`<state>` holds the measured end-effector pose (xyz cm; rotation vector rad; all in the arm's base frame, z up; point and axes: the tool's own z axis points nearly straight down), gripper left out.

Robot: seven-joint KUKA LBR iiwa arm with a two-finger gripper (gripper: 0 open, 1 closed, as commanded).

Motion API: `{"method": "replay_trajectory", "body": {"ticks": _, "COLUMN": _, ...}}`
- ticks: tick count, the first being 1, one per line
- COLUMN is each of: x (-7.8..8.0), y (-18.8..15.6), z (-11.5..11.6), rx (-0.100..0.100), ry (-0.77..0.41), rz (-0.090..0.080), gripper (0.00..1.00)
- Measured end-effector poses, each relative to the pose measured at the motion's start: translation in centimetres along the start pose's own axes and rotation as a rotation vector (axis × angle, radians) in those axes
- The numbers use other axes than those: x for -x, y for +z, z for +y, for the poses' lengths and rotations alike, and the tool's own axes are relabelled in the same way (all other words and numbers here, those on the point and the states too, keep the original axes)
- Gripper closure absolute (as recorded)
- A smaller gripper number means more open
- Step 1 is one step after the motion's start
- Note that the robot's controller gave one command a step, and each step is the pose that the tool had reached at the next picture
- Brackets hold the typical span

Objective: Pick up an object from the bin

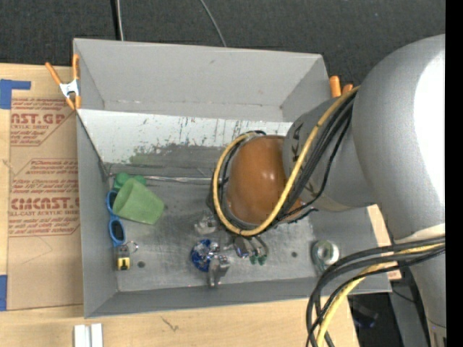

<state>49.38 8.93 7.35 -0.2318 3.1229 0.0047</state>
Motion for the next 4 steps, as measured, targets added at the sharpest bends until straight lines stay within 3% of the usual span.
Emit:
{"method": "replay_trajectory", "body": {"ticks": 1, "x": 0.1, "y": -0.2, "z": 0.0, "rx": -0.001, "ry": 0.000, "rz": 0.007, "gripper": 0.00}}
{"method": "replay_trajectory", "body": {"ticks": 2, "x": 0.5, "y": -0.4, "z": 0.1, "rx": 0.000, "ry": 0.001, "rz": -0.007, "gripper": 1.00}}
{"method": "replay_trajectory", "body": {"ticks": 3, "x": 0.7, "y": -5.2, "z": 0.1, "rx": -0.001, "ry": 0.002, "rz": 0.004, "gripper": 1.00}}
{"method": "replay_trajectory", "body": {"ticks": 4, "x": 0.9, "y": -10.8, "z": 0.2, "rx": -0.002, "ry": 0.002, "rz": 0.003, "gripper": 1.00}}
